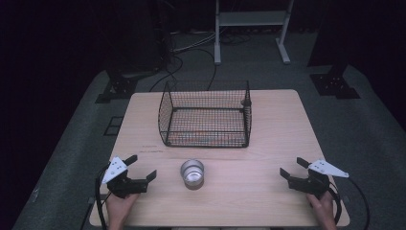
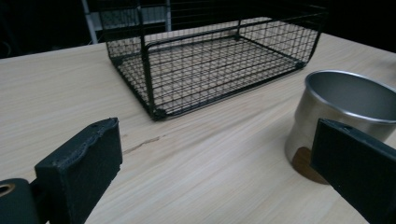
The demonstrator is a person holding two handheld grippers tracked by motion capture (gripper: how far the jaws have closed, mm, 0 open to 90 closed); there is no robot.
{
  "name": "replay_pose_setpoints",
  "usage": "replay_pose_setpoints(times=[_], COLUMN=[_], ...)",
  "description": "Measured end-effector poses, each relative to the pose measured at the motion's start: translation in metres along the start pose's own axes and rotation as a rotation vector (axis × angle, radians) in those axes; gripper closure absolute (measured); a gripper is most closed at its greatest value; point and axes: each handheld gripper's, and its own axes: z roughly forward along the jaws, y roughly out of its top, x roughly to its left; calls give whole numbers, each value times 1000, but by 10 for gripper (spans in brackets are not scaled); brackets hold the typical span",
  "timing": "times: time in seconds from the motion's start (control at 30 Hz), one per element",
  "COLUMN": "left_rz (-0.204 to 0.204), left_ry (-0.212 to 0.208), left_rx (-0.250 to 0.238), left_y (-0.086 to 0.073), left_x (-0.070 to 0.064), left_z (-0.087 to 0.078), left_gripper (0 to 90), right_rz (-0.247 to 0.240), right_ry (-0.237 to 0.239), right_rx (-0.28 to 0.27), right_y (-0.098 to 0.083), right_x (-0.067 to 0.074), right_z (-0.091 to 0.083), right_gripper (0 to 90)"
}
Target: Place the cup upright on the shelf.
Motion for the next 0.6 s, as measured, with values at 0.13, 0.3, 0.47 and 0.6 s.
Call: replay_pose_setpoints(times=[0.13,0.3,0.47,0.6], left_rz=[9,21,69,91], left_ry=[-32,-74,-128,-185], left_rx=[3,14,85,110], left_y=[4,10,15,16], left_x=[-5,-8,-13,-20], left_z=[2,4,8,13], left_gripper=[14,14,14,14], right_rz=[-3,-4,-2,-4], right_ry=[1,1,-1,-1], right_rx=[0,3,1,4], right_y=[0,0,0,0], right_x=[0,0,-1,0], right_z=[0,0,0,1], right_gripper=[137,137,137,137])
